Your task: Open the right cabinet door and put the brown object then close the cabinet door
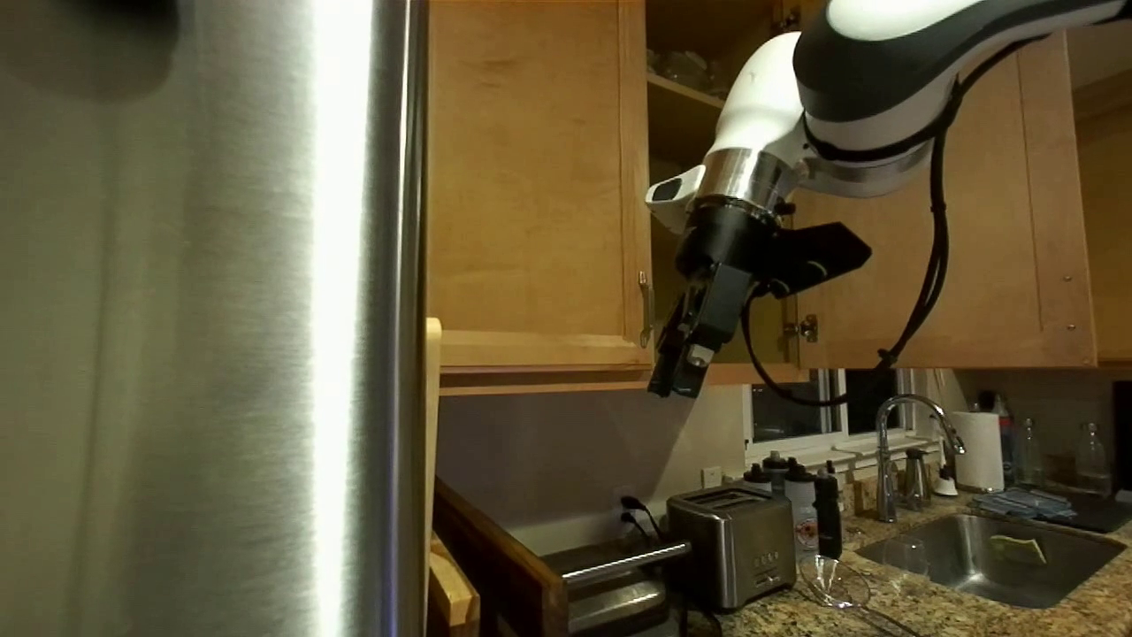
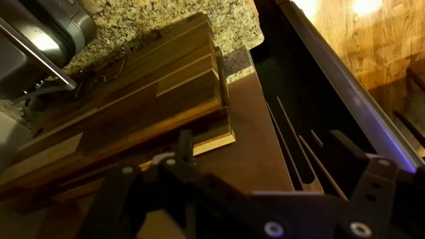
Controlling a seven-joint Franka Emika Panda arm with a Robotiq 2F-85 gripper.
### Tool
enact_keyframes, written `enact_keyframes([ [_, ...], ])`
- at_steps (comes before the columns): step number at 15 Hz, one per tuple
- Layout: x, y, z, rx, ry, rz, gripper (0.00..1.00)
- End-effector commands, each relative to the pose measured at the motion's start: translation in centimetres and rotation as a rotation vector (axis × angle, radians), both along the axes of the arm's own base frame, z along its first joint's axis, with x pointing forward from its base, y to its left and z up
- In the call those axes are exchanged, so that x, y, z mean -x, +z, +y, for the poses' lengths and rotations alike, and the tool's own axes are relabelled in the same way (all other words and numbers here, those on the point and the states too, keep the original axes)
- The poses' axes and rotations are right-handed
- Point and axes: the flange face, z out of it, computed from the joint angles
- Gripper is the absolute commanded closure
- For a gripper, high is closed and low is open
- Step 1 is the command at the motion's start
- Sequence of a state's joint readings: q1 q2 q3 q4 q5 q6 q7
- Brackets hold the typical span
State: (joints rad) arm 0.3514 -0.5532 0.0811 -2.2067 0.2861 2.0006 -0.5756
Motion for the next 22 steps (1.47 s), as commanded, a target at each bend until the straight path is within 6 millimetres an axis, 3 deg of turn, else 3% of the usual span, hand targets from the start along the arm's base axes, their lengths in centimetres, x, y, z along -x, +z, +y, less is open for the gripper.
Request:
enact_keyframes([
  [1,-0.1,0.0,0.0,0.0,-0.002,0.002,0.0],
  [4,-0.2,0.0,-0.1,0.0,-0.002,0.003,0.0],
  [6,0.4,-0.2,1.8,-0.036,0.064,0.005,0.0],
  [14,5.9,0.5,11.0,-0.06,0.391,-0.15,0.0],
  [22,5.1,-0.7,17.5,-0.119,0.591,-0.3,0.0],
])
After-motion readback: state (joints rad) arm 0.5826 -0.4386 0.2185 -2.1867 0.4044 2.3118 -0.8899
